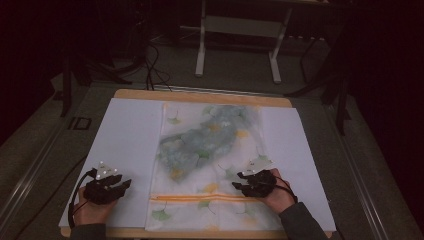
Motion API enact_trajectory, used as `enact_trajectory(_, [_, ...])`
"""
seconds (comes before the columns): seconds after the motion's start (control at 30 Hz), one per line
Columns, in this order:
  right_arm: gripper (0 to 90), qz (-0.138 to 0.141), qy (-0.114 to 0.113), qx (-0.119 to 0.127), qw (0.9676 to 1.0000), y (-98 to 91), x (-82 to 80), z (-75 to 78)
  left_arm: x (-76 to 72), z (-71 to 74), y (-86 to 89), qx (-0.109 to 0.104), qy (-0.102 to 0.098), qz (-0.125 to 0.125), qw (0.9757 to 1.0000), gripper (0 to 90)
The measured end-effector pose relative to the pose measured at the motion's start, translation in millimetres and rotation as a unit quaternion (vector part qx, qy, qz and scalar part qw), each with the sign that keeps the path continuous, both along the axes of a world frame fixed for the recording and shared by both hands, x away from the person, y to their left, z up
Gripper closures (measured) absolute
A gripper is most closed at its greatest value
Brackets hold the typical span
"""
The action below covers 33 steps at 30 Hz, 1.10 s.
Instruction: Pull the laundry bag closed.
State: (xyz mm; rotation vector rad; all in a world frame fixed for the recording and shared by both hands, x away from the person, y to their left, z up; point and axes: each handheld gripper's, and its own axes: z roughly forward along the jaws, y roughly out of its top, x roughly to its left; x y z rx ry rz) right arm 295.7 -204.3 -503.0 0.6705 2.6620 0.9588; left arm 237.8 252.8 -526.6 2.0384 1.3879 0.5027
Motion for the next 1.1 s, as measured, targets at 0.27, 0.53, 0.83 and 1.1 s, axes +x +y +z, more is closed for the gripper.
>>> enact_trajectory(0.27, [58.9,0.021,0.003,0.007,0.9998,16.2,-1.8,0.6,-0.1,1.0,-0.1,0.002,0.002,-0.004,1.0,59.4])
enact_trajectory(0.53, [58.9,0.04,0.002,0.009,0.9992,33.8,-3.5,1.2,0.2,0.5,-1.7,0.004,0.002,-0.007,1.0,59.1])
enact_trajectory(0.83, [59.3,0.066,0.002,0.006,0.9978,58.8,-4.5,1.5,0.0,0.9,-2.8,0.006,0.003,-0.009,0.9999,59.2])
enact_trajectory(1.1, [59.5,0.081,0.003,0.008,0.9967,73.4,-5.0,1.6,0.1,1.2,-3.6,0.008,0.004,-0.011,0.9999,59.2])
